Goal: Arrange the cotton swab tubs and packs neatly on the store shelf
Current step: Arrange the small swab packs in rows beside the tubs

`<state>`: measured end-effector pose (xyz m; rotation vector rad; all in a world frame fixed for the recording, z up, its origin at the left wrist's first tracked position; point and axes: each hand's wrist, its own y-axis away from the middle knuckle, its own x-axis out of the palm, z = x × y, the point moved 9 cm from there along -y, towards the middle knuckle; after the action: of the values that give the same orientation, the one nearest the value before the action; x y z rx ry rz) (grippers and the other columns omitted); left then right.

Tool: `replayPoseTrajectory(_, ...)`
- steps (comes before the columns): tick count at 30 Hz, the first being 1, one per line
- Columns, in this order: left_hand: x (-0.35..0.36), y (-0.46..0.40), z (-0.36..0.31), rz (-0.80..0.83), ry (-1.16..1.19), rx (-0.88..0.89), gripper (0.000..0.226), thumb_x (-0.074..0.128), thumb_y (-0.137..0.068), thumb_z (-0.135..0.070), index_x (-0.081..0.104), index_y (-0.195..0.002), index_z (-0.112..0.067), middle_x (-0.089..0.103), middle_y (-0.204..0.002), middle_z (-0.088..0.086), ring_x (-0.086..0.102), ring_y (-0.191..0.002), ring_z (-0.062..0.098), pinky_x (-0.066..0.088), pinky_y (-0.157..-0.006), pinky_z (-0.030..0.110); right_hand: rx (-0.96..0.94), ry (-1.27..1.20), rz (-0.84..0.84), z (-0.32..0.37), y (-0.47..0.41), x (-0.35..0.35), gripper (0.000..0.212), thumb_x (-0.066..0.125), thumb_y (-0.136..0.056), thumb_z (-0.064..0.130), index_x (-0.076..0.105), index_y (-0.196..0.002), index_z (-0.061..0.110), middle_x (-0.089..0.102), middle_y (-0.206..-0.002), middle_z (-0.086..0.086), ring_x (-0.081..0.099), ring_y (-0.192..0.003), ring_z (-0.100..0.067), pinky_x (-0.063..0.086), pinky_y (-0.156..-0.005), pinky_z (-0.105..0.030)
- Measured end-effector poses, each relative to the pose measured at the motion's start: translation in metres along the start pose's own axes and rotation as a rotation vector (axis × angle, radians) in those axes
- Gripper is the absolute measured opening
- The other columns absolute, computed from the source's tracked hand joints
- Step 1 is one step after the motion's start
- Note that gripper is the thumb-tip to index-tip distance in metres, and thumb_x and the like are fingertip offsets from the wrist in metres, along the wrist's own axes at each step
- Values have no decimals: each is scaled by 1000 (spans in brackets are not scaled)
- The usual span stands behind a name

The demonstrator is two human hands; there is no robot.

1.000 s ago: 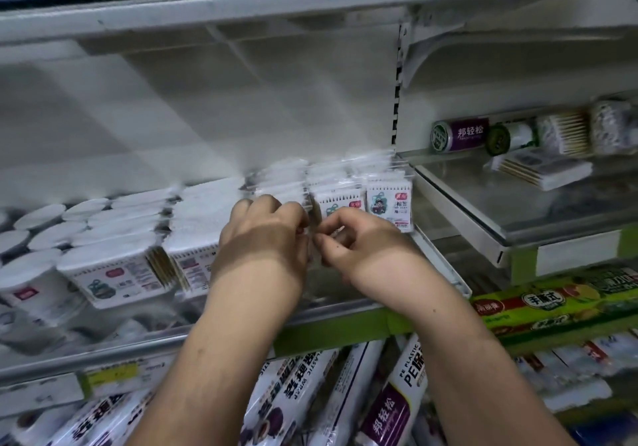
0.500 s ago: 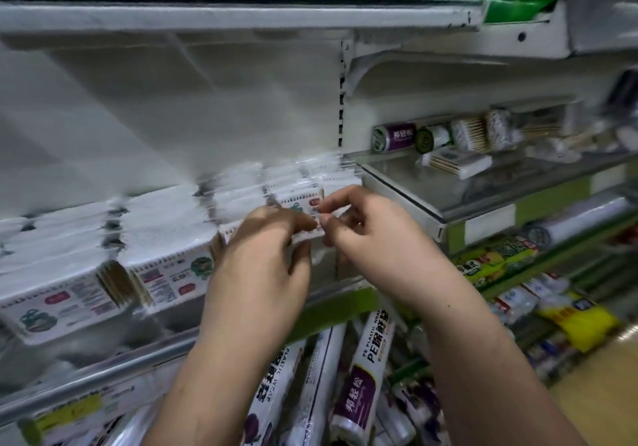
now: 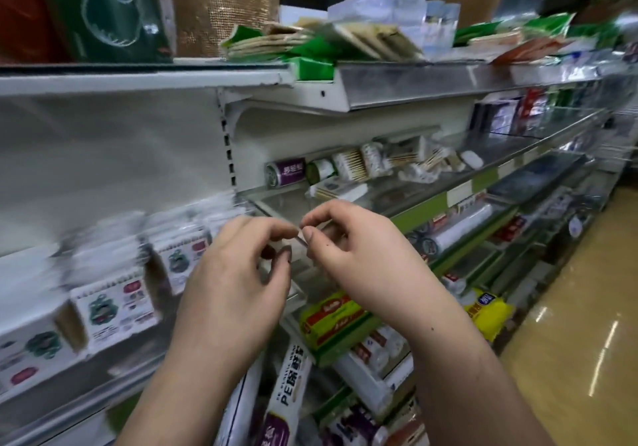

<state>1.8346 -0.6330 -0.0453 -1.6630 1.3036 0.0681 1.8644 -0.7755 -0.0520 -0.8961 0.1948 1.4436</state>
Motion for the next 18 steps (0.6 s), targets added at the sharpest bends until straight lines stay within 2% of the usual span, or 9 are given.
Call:
replayPoseTrajectory(2, 23, -12, -15, 21, -9, 10, 20, 60, -83, -24, 63, -98, -38, 56, -94, -21, 58, -89, 2, 53, -75, 34, 4, 21, -13, -18, -7, -21, 12, 56, -94, 38, 63, -103, 34, 66, -82, 13, 60, -71, -1, 56, -70, -31)
replayPoseTrajectory(4, 49, -28, -33, 7, -17, 8, 20, 61, -83, -25, 62, -97, -39, 55, -94, -23, 57, -88, 2, 52, -77, 32, 13, 56, -18, -44, -16, -45, 14, 55, -94, 38, 63, -103, 32, 66, -84, 11, 61, -73, -4, 56, -71, -35)
replayPoseTrajectory(9, 114, -70, -63, 4, -77, -76, 23, 62, -84, -34, 54, -92, -54, 59, -100, -18, 58, -90, 11, 51, -83, 34, 37, 183, -28, -105, -51, -102, 20, 51, -95, 38, 61, -110, 29, 63, -96, 6, 61, -89, -16, 55, -80, -41)
replayPoseTrajectory(11, 141, -84, -74, 34, -88, -97, 22, 62, -86, -35, 54, -93, -53, 57, -102, -21, 56, -93, 10, 50, -84, 34, 53, 253, -50, -127, -63, -124, 23, 51, -95, 37, 60, -114, 27, 59, -101, 3, 56, -97, -19, 51, -86, -42)
replayPoseTrajectory(15, 188, -109, -86, 111, -142, -124, 23, 65, -86, -30, 56, -99, -47, 57, -110, -18, 56, -97, 14, 49, -87, 38, 107, 369, -100, -172, -89, -160, 35, 52, -95, 35, 51, -127, 19, 46, -127, -9, 43, -120, -31, 42, -101, -44)
replayPoseTrajectory(18, 205, -125, -83, 104, -313, -133, 24, 67, -84, -30, 61, -106, -39, 61, -118, -5, 54, -107, 27, 46, -91, 42, 163, 407, -94, -197, -108, -168, 51, 54, -94, 34, 35, -141, 27, 26, -149, -12, 34, -131, -36, 37, -104, -46)
